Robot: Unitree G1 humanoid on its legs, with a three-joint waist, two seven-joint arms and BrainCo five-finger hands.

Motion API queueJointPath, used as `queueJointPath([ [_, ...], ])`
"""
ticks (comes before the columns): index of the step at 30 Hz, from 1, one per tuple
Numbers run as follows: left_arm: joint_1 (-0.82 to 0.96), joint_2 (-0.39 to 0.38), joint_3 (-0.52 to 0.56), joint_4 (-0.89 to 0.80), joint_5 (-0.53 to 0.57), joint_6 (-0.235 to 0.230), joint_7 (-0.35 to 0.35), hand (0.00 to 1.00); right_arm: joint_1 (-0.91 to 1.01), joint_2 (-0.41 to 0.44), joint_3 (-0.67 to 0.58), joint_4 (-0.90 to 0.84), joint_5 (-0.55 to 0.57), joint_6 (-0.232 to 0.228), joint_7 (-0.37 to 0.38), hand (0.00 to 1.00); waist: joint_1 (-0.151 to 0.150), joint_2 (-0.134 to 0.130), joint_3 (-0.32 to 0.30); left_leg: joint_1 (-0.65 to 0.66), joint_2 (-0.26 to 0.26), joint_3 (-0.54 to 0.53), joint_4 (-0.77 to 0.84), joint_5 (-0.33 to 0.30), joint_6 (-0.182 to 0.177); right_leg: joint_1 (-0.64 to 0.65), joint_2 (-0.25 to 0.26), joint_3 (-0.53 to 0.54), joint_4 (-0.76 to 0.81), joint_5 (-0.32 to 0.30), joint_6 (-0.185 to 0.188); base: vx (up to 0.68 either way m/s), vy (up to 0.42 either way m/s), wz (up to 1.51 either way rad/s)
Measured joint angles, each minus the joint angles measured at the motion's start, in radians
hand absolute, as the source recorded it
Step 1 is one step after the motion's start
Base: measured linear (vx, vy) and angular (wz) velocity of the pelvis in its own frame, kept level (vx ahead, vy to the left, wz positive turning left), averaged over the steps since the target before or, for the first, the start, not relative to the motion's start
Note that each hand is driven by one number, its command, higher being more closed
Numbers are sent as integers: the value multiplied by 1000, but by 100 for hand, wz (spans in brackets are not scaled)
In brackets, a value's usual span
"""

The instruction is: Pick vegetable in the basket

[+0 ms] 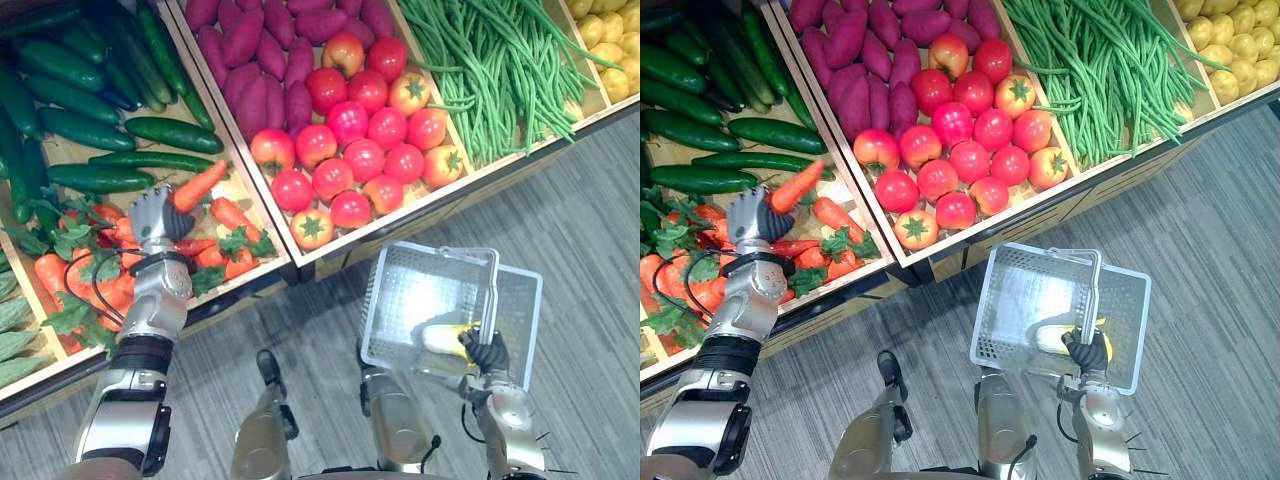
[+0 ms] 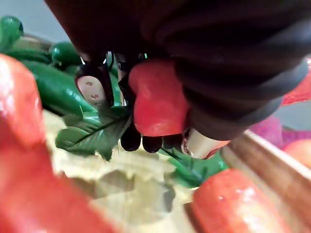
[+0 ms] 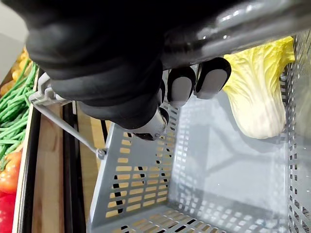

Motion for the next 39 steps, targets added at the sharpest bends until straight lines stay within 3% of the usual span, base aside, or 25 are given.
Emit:
queueJointPath([
  [4, 84, -89, 12, -163, -70, -17, 30, 100, 2, 8, -1, 1, 0, 0, 1, 100, 0, 2, -2, 29, -2, -2, 0, -3, -1, 35, 0, 11, -20, 3, 4, 10, 1, -4],
  [9, 146, -176, 6, -248, -185, -79, 37, 100, 3, 11, -5, 1, 0, 6, 2, 100, 0, 3, -10, 52, -5, 3, -3, -8, -1, 59, 0, 25, -36, 10, 9, 10, 4, -4],
  [17, 355, -338, -94, -405, -323, -173, -11, 100, 80, 49, -41, -36, -6, 18, -5, 100, 6, 37, -143, 130, -7, -1, -23, -29, -5, 117, 5, 70, -37, 1, 24, 32, 3, -7],
  [22, 407, -390, -162, -463, -387, -198, -38, 100, 131, 51, -41, -129, -13, 49, -13, 100, 33, 54, -169, 175, -5, 45, -21, -40, -11, 141, 12, 101, -33, 1, 30, -35, -3, -22],
  [27, 429, -411, -252, -495, -410, -206, -77, 100, 150, 78, -8, -280, -22, 52, -29, 100, 57, 43, -177, 182, 59, 203, 163, -154, -38, 110, 53, 201, -25, 5, 37, -59, -17, -96],
  [29, 444, -426, -273, -502, -410, -210, -86, 100, 145, 77, 23, -321, -29, 51, -28, 100, 55, 50, -194, 182, 100, 272, 215, -193, -43, 88, 39, 111, -53, -4, 12, -42, -15, -139],
  [30, 445, -426, -283, -501, -410, -220, -100, 100, 137, 77, 47, -337, -39, 46, -28, 100, 48, 54, -203, 188, 129, 324, 227, -201, -42, 71, -1, -61, -67, -8, -55, 29, -5, -93],
  [31, 445, -426, -285, -501, -410, -221, -101, 100, 135, 77, 50, -337, -40, 45, -28, 100, 47, 53, -204, 191, 131, 332, 228, -201, -42, 68, -10, -93, -67, -8, -68, 51, -5, -135],
  [32, 444, -426, -285, -498, -410, -226, -115, 100, 115, 75, 65, -332, -45, 46, -27, 100, 39, 52, -217, 208, 144, 389, 217, -203, -46, 52, -62, -312, -73, 11, -156, 95, -16, -137],
  [33, 440, -426, -279, -492, -410, -226, -117, 100, 91, 70, 77, -322, -53, 46, -26, 100, 39, 56, -221, 224, 158, 443, 216, -204, -51, 51, -93, -462, -75, 22, -193, 104, -30, -160],
  [34, 437, -425, -272, -485, -410, -226, -118, 100, 74, 66, 85, -308, -59, 46, -26, 100, 41, 58, -222, 238, 164, 477, 217, -200, -60, 52, -108, -539, -74, 34, -212, 131, -60, -167],
  [35, 437, -426, -254, -469, -410, -226, -117, 100, 35, 61, 108, -262, -68, 46, -23, 100, 48, 58, -223, 274, 173, 525, 216, -201, -66, 59, -132, -665, -63, 80, -245, 116, -103, -177],
  [36, 435, -426, -237, -449, -410, -226, -116, 100, 15, 54, 133, -235, -79, 46, -21, 100, 53, 59, -226, 316, 177, 553, 219, -218, -94, 64, -141, -719, -50, 163, -196, 115, -132, -177],
  [37, 431, -430, -237, -433, -410, -226, -116, 100, 9, 48, 142, -226, -79, 47, -19, 100, 51, 71, -227, 328, 187, 571, 221, -226, -109, 60, -121, -690, -46, 163, -148, 107, -166, -130],
  [39, 405, -458, -259, -363, -411, -226, -118, 100, 8, 16, 151, -209, -80, 52, -16, 100, 29, 112, -246, 359, 212, 606, 226, -226, -110, 41, -75, -634, -31, 142, -124, 135, -138, -95],
])
